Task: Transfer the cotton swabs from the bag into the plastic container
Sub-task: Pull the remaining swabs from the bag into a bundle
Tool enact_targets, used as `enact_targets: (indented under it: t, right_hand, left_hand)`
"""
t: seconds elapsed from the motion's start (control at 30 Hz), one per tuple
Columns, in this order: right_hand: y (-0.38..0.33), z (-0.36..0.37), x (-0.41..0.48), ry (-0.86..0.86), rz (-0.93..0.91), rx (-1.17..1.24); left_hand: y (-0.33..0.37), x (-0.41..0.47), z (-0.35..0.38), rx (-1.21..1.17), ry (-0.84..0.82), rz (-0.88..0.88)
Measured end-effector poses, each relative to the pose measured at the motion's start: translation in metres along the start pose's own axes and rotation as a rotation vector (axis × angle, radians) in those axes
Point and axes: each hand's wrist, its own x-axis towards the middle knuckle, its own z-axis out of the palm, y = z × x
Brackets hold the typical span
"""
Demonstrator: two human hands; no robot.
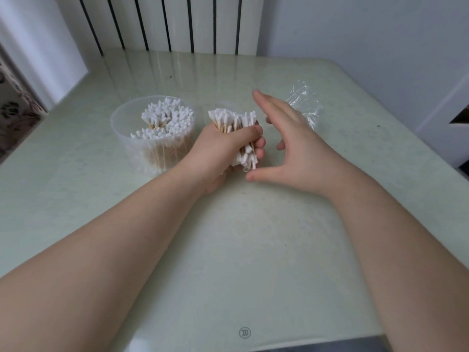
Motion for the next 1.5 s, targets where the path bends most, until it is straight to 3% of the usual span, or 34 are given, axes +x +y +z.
enact_targets:
  t: [0.2, 0.33, 0.53, 0.67, 0.83, 1.0, 1.2, 1.5]
  right_hand:
    - [-0.001, 0.000, 0.004, 0.124, -0.078, -0.089]
    - [0.001, 0.004, 0.006, 0.024, -0.138, -0.160]
    - [0.000, 0.005, 0.009, 0.138, -0.165, -0.162]
    - [-0.004, 0.008, 0.007, 0.018, -0.104, -0.090]
    - [-0.007, 0.007, 0.007, 0.083, -0.088, -0.021]
    - [-0.006, 0.010, 0.006, 0.003, -0.094, -0.057]
    - [-0.015, 0.021, 0.012, 0.083, -0.164, -0.098]
    - [-0.018, 0.018, 0.010, 0.122, -0.169, -0.046]
  left_hand:
    - [0.004, -0.001, -0.002, -0.040, -0.074, -0.054]
    - [0.004, -0.004, 0.000, -0.102, -0.109, -0.138]
    - [0.009, -0.009, 0.003, -0.169, -0.149, -0.210]
    - [0.007, -0.010, 0.005, -0.177, -0.161, -0.178]
    - [0.011, -0.011, 0.007, -0.171, -0.187, -0.174]
    - [0.010, -0.011, 0.006, -0.178, -0.161, -0.195]
    - [0.007, -0.010, 0.005, -0.061, -0.080, -0.189]
    - [0.005, -0.007, 0.007, -0.065, -0.132, -0.161]
